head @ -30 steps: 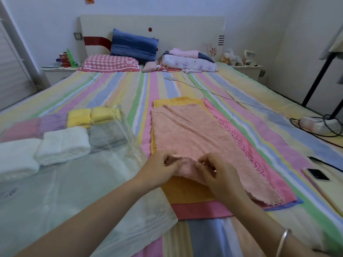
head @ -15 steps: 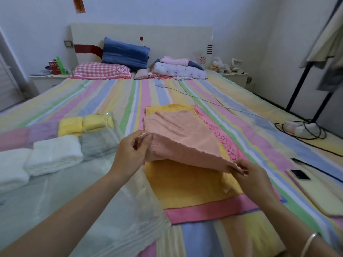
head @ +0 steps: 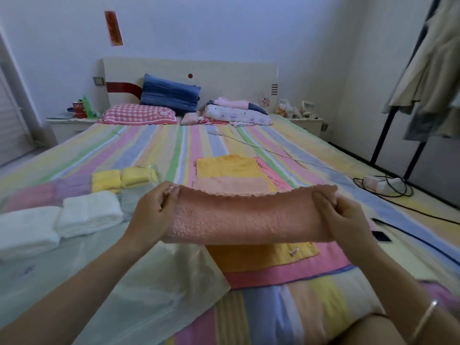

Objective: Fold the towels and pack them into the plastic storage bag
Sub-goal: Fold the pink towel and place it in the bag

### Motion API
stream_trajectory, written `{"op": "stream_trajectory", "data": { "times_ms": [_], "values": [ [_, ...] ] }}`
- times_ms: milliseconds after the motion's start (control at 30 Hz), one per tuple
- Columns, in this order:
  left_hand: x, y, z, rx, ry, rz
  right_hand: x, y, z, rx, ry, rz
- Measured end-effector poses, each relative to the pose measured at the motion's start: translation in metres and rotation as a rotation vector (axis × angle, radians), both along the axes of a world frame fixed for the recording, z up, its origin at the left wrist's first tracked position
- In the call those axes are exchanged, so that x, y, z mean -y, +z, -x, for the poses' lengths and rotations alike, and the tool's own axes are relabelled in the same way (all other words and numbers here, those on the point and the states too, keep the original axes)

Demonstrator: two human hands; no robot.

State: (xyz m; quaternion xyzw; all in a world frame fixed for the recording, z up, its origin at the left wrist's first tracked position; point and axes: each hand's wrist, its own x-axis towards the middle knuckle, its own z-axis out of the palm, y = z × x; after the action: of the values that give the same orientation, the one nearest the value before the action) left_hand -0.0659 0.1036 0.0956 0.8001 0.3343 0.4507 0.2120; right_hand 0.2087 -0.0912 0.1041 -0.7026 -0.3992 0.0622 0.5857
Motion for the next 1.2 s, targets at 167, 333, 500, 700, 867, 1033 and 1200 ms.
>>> {"op": "stream_trajectory", "data": {
  "times_ms": [167, 333, 500, 700, 867, 1033, 1200],
  "values": [
    [0.022, 0.017, 0.032, -0.374, -0.276, 0.697, 0.026, 0.028, 0.008, -0.128, 0.264, 0.336],
    [0.023, 0.019, 0.022, -0.342, -0.292, 0.794, 0.020, 0.023, 0.001, -0.205, 0.322, 0.502],
    [-0.022, -0.011, -0.009, -0.180, -0.022, 0.603, -0.025, -0.008, -0.019, -0.175, 0.131, 0.457],
    [-0.088, -0.051, -0.057, -0.090, 0.093, 0.451, -0.095, -0.046, -0.056, -0.142, 0.016, 0.384],
    [-0.152, -0.071, -0.100, -0.136, 0.139, 0.375, -0.161, -0.066, -0.100, -0.052, -0.043, 0.408],
    [-0.214, -0.085, -0.141, -0.150, 0.150, 0.357, -0.225, -0.079, -0.140, 0.044, -0.062, 0.430],
    [-0.251, -0.126, -0.153, -0.368, 0.159, 0.368, -0.263, -0.122, -0.161, 0.152, -0.085, 0.536]
  ]
}}
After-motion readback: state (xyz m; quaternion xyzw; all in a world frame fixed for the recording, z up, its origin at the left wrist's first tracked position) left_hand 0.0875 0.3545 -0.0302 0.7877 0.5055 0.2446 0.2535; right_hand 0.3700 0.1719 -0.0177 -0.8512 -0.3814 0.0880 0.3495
